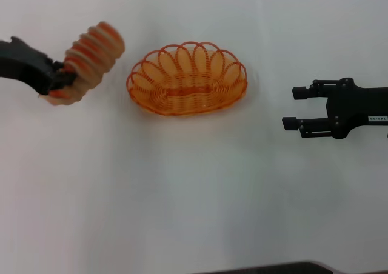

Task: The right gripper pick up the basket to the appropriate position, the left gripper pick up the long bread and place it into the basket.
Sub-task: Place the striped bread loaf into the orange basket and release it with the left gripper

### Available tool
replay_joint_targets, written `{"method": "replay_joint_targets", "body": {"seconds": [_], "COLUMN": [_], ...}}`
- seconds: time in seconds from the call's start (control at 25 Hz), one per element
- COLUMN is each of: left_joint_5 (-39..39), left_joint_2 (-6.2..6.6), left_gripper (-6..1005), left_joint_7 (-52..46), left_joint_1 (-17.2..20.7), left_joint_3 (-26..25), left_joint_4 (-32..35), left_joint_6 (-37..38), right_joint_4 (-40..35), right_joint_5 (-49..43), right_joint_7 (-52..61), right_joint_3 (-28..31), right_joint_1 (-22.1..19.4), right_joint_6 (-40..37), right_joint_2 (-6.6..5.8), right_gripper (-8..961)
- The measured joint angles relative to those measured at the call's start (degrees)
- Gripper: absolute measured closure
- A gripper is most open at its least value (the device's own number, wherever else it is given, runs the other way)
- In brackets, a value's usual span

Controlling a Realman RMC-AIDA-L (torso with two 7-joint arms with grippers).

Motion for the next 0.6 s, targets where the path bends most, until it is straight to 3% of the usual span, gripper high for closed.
{"method": "replay_joint_targets", "body": {"seconds": [0.32,0.6], "left_joint_5": [-7.7,-8.0], "left_joint_2": [1.56,-0.29], "left_gripper": [824,846], "left_joint_7": [8.4,12.1], "left_joint_1": [-3.6,-7.2], "left_joint_3": [-0.8,-0.6], "left_joint_4": [-2.4,-4.0], "left_joint_6": [6.7,7.1], "right_joint_4": [0.0,0.0], "right_joint_5": [0.0,-0.1], "right_joint_7": [0.0,0.0], "right_joint_3": [-0.1,-0.7], "right_joint_1": [0.2,0.6], "right_joint_6": [0.0,-0.1], "right_joint_2": [0.00,0.06], "right_gripper": [176,175]}}
